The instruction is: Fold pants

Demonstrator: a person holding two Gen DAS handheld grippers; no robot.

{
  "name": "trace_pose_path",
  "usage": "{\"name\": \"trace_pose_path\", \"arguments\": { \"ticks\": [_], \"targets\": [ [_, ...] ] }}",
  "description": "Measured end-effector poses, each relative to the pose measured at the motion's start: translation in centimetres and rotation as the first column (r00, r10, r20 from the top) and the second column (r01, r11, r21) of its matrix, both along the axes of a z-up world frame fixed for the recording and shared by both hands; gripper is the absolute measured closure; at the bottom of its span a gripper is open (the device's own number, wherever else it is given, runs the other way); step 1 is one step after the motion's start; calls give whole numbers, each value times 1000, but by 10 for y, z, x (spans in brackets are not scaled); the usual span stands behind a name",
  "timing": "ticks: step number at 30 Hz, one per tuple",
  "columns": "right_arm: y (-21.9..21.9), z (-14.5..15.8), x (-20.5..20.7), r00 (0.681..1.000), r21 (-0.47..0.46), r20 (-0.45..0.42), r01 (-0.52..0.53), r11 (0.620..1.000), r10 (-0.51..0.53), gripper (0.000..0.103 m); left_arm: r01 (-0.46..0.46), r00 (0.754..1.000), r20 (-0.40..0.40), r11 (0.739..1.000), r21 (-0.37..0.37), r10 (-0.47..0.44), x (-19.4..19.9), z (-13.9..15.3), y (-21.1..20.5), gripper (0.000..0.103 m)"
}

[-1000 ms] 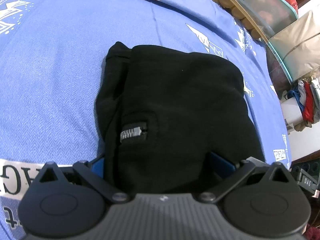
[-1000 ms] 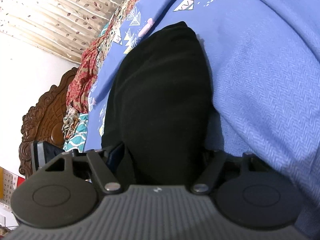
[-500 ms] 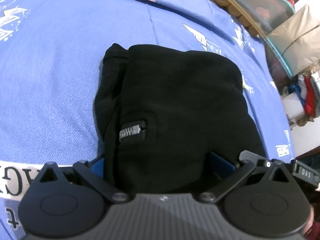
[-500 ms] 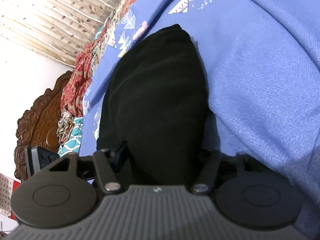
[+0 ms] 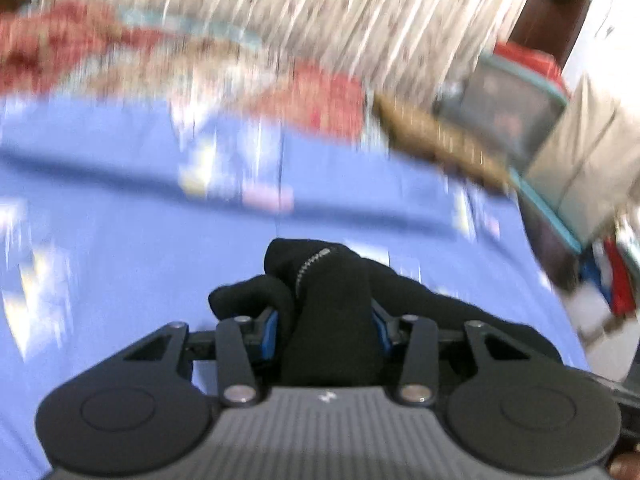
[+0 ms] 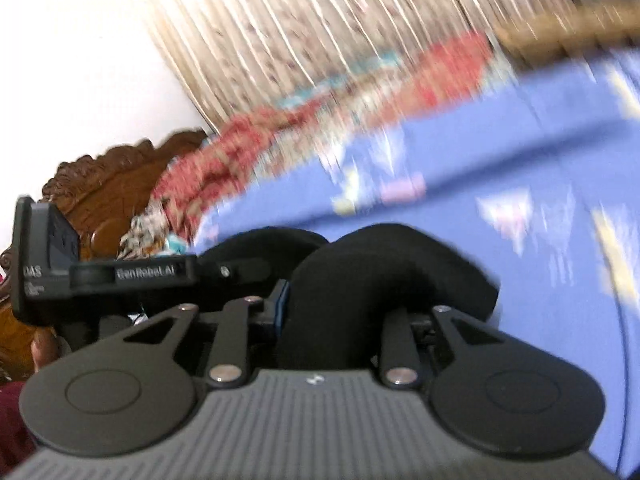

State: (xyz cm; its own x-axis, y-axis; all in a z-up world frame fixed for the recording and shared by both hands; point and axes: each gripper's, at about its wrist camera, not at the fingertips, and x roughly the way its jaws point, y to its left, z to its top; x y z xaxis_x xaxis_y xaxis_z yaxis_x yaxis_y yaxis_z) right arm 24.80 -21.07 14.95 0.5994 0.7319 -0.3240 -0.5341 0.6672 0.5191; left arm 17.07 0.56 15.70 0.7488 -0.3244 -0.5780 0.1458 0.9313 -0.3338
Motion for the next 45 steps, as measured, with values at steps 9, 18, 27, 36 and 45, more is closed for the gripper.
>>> {"name": "trace_pose_path", "arguments": {
  "ticks": [9, 18, 27, 36, 45],
  "targets": [
    [38, -6, 90, 953, -86, 302, 27, 996, 0, 70, -106, 993, 47, 994, 38, 104, 110, -18, 16, 58],
    [-25, -147, 89, 948, -32, -280, 146, 989, -149, 51, -170, 961, -198, 978, 121, 191, 92, -131, 25, 34],
    [-51, -136, -6, 929, -132, -328, 138, 982, -175, 41, -55, 967, -234, 977, 205, 104, -26, -137, 7, 34],
    [-15, -127, -50, 928, -292, -294, 140, 946, -228, 24, -38, 949, -288, 954, 298, 127, -84, -140, -11, 31],
    [-3, -138, -86, 892, -399, -323, 176, 900, -318, 13, -34, 936, -319, 939, 344, 151, -109, -146, -24, 1]
  ]
}}
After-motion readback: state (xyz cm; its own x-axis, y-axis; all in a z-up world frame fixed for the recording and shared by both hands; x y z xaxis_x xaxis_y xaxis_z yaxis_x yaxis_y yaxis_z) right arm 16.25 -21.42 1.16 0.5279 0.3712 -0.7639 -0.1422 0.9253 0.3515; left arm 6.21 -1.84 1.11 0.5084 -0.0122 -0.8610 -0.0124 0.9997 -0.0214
